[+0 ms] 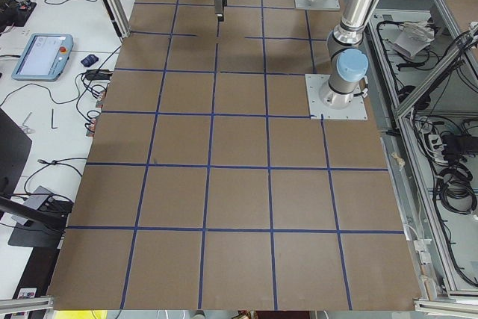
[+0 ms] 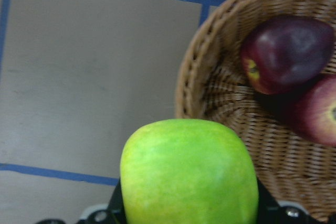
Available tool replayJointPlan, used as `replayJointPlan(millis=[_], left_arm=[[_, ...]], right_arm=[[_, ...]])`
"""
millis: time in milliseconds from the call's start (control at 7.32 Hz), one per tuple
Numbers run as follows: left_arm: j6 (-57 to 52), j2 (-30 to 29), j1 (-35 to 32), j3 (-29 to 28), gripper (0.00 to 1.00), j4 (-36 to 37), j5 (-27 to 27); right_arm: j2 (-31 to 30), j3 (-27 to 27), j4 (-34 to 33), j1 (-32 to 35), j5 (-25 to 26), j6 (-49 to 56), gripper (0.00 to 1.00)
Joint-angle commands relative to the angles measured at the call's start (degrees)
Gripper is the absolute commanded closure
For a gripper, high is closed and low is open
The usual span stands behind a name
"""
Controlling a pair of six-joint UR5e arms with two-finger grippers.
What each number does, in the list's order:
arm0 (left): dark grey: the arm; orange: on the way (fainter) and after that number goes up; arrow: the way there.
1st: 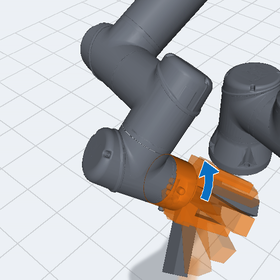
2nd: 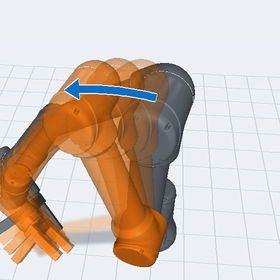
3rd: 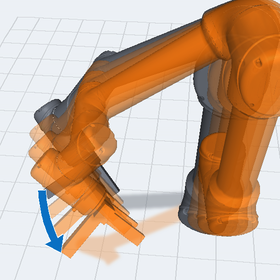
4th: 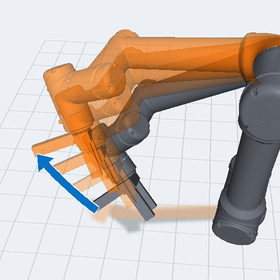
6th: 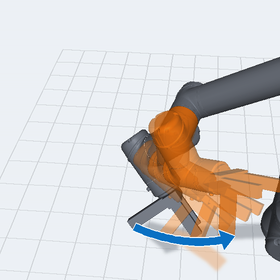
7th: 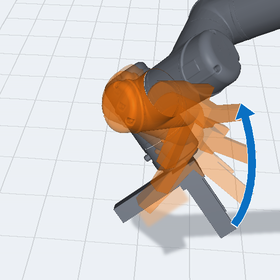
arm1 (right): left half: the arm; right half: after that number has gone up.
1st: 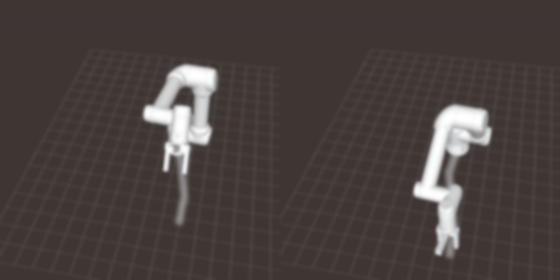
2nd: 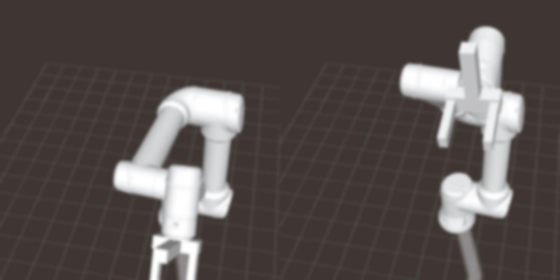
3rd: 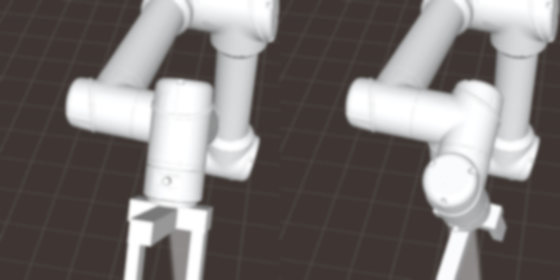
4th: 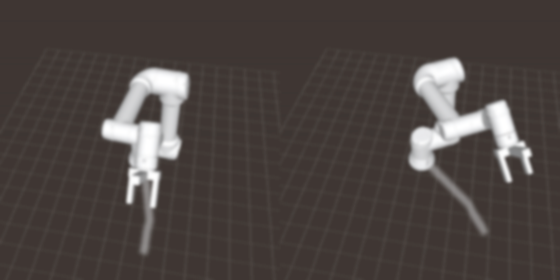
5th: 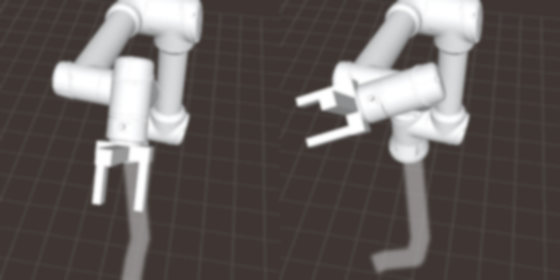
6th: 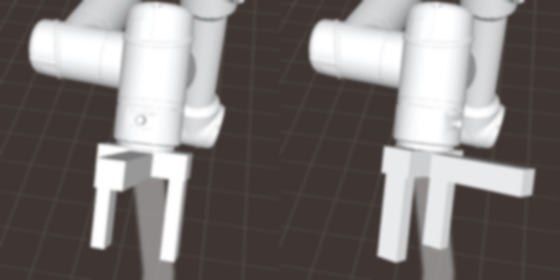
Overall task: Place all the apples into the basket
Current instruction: 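Carry the green apple to the basket and release it with the right gripper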
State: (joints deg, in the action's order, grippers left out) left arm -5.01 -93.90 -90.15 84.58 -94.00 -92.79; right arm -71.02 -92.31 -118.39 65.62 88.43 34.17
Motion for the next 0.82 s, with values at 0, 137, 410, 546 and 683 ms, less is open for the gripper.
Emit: replayJointPlan(millis=[0, 137, 410, 546, 683], left_arm=[[0.0, 0.38, 0.32, -0.12, 0.0, 0.04, -0.11], [0.0, 0.56, 0.41, 0.41, 0.0, 0.04, 0.06], [0.18, 0.04, 0.67, -0.02, 0.0, 0.04, -0.03], [0.7, 0.3, -0.2, 0.93, 0.0, 0.04, 0.32], [0.79, -0.4, -0.2, 0.16, 0.0, 0.04, 0.5]], right_arm=[[8.91, 12.7, 0.87, -5.58, 0.5, 7.9, 1.0], [13.75, 17.98, 2.01, -8.55, -0.36, 14.02, 1.0], [17.75, 21.02, 2.73, -10.77, -2.12, 18.73, 0.9], [17.76, 20.94, 2.73, -11.04, -5.52, 18.83, 0.38], [17.67, 20.94, 5.16, -11.13, -7.03, 19.18, 0.0]])
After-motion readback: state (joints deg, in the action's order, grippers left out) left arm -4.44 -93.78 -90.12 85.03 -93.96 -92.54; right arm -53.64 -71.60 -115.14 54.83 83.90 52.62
